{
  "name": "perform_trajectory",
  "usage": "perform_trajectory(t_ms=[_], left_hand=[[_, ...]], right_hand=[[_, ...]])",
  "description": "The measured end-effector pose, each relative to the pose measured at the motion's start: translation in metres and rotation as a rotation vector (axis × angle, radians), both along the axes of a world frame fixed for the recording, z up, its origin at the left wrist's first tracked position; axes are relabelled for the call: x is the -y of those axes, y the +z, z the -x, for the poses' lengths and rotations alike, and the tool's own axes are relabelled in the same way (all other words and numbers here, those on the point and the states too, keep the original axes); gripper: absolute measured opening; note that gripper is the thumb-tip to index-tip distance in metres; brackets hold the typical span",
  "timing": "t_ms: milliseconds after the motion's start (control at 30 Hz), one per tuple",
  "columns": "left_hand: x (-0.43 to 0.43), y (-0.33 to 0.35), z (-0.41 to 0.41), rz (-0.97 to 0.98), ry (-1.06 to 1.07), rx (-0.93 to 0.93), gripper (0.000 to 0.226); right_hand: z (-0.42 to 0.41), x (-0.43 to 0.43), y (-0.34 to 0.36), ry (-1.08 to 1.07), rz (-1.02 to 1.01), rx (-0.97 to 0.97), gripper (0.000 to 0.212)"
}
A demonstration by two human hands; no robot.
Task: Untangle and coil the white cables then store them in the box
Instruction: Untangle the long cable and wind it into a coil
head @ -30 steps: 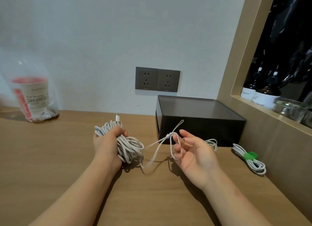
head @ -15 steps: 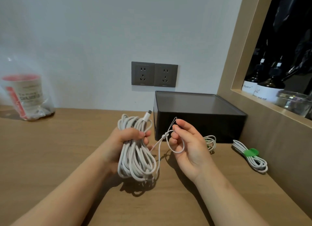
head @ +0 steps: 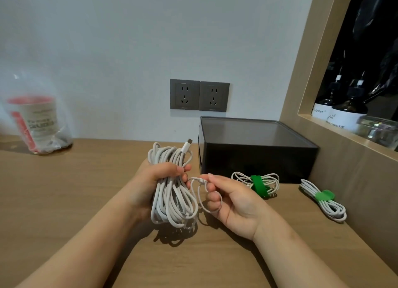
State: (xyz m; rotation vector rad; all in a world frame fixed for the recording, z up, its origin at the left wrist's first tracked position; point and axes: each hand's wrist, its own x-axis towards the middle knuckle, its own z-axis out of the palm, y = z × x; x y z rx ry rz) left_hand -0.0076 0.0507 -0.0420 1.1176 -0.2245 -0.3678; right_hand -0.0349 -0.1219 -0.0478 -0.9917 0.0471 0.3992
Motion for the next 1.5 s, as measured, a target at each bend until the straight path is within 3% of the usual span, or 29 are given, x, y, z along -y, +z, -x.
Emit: perform_trajectory(t_ms=[67,167,333,433,533,667,767,867,1033,1233,1333,1500], left_hand=[[-0.001,0.002,0.0,-0.023,0.032,0.046,0.024],[-0.002,0.006,0.002,-0.072,0.104,0.14,0.032],[-0.005,0.009,0.003,-0.129,0.164,0.218,0.036],[-0.007,0.01,0.002,-0.179,0.178,0.256,0.031],[-0.01,0.008,-0.002,-0.26,0.228,0.279,0.04],[-0.018,0.007,-0.008,-0.269,0.344,0.289,0.044],[-0.023,0.005,-0.011,-0.314,0.457,0.308,0.044],[-0.025,0.001,-0.016,-0.46,0.61,0.307,0.046],[-0.018,0.002,-0.013,-0.471,0.653,0.326,0.045],[0.003,0.008,0.0,-0.264,0.387,0.338,0.045],[0.016,0.003,0.007,-0.349,0.242,0.347,0.053],[0.023,0.003,0.011,-0.493,0.262,0.427,0.047]], right_hand=[[0.0,0.002,0.004,-0.131,0.099,0.058,0.018],[0.002,0.005,0.006,-0.319,0.571,0.287,0.014],[0.003,0.006,0.003,-0.209,1.119,0.568,0.017],[-0.002,0.01,-0.002,-0.287,1.284,0.655,0.014],[-0.008,0.016,-0.002,-0.453,1.19,0.604,0.015],[-0.009,0.026,0.006,-0.661,0.837,0.401,0.02],[-0.012,0.031,0.007,-0.766,0.711,0.317,0.018],[-0.01,0.027,0.005,-0.751,0.737,0.345,0.016],[-0.008,0.011,0.001,-0.61,0.835,0.449,0.02],[-0.004,0.004,0.002,-0.521,0.856,0.481,0.019],[-0.003,0.002,0.003,-0.479,0.84,0.482,0.016],[-0.003,0.004,0.003,-0.516,0.816,0.464,0.015]])
